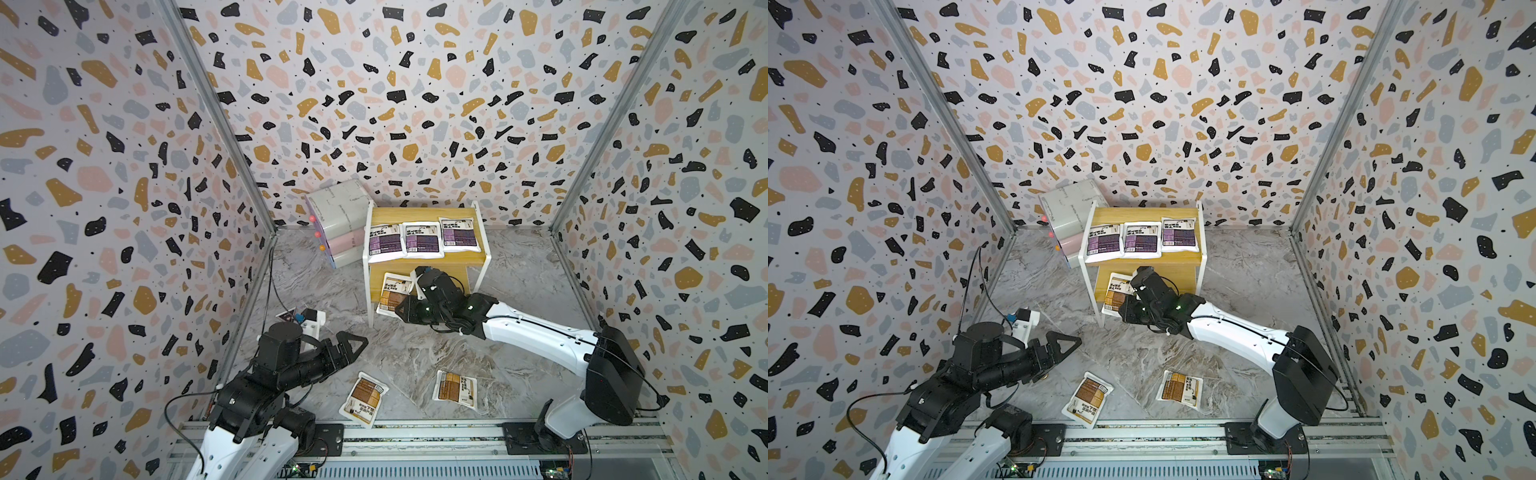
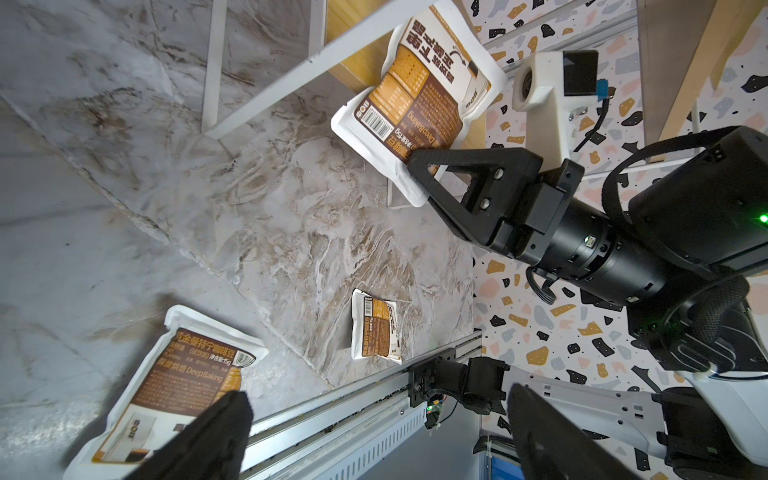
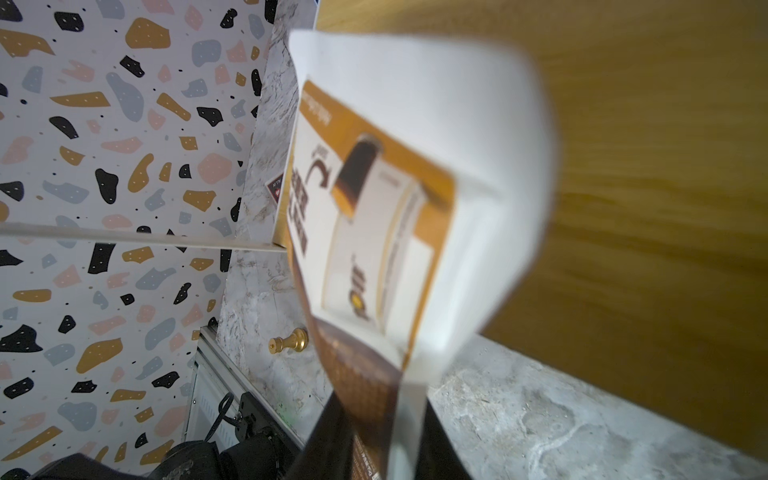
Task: Place the bagged coffee beans on the shelf by color
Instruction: Place the bagged coffee beans on the shelf.
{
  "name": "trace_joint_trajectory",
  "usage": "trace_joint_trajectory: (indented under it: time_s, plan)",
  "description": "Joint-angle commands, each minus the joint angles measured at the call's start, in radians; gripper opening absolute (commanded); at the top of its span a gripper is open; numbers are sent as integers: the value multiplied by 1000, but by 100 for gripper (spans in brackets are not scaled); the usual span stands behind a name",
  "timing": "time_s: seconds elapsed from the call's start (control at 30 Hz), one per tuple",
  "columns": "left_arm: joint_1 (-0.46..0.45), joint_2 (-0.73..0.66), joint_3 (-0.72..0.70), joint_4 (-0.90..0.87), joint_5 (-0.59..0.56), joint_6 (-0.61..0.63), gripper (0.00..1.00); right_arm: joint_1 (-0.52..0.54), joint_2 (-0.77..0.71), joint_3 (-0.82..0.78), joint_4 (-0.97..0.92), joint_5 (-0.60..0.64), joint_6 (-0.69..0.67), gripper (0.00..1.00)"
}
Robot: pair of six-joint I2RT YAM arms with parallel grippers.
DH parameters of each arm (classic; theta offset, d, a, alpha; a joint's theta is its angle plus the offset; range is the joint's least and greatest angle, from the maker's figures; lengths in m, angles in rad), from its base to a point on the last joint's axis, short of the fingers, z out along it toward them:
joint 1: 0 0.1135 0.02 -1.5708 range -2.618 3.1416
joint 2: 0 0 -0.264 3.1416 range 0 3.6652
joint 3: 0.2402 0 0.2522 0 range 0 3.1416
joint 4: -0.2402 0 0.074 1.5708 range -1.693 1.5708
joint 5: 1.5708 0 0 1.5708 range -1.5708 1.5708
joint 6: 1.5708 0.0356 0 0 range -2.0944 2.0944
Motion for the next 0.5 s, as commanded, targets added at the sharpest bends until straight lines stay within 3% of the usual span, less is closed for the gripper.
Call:
trace_joint_trajectory:
  time_s: [0.0, 0.47]
  plan:
    - [7, -14, 25, 3, 17, 28, 100, -3, -10, 57, 46, 42, 2, 25]
    - [8, -48, 0, -25, 35, 26, 100, -4, 27, 98, 83, 94, 35, 29]
